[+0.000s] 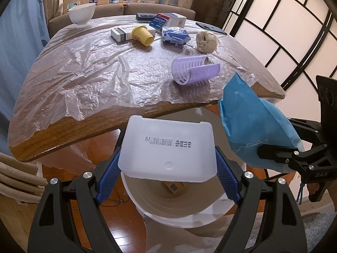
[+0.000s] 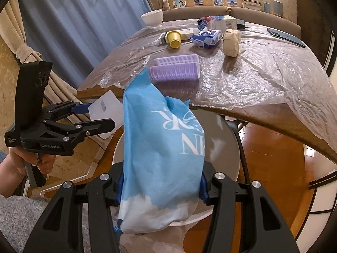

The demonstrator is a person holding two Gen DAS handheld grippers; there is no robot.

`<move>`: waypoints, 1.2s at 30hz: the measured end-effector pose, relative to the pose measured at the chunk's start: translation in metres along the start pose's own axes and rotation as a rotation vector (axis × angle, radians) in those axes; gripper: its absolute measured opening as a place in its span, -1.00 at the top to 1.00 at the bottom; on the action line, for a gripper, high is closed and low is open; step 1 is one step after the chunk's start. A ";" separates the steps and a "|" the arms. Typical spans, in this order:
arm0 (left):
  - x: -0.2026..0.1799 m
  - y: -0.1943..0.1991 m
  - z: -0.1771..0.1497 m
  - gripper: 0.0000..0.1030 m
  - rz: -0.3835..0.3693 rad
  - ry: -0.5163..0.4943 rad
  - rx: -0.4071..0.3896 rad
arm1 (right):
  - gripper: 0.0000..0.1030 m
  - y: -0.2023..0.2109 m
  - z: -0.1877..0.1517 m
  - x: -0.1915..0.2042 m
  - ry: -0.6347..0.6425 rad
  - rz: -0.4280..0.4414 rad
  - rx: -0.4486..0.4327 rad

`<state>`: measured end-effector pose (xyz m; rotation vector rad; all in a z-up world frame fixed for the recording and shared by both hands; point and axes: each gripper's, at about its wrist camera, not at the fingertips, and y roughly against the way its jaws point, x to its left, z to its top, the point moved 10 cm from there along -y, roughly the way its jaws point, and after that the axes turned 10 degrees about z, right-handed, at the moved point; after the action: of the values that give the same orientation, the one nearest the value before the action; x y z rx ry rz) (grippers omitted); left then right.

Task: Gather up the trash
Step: 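Carry the white box with the left tool while the right tool carries the blue bag over the bucket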

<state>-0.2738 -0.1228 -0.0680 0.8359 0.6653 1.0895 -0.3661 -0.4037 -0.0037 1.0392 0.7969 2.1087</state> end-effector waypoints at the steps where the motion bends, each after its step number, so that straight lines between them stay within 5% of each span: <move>1: -0.001 0.000 0.000 -0.63 -0.002 0.000 0.001 | 0.01 0.000 -0.002 0.001 0.000 0.001 0.003; 36: -0.007 -0.051 -0.027 -0.63 0.036 -0.008 0.092 | 0.01 -0.064 -0.054 -0.025 -0.123 -0.005 0.244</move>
<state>-0.2735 -0.1338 -0.1247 0.9333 0.7002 1.0939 -0.3808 -0.3963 -0.0895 1.2786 1.0118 1.9558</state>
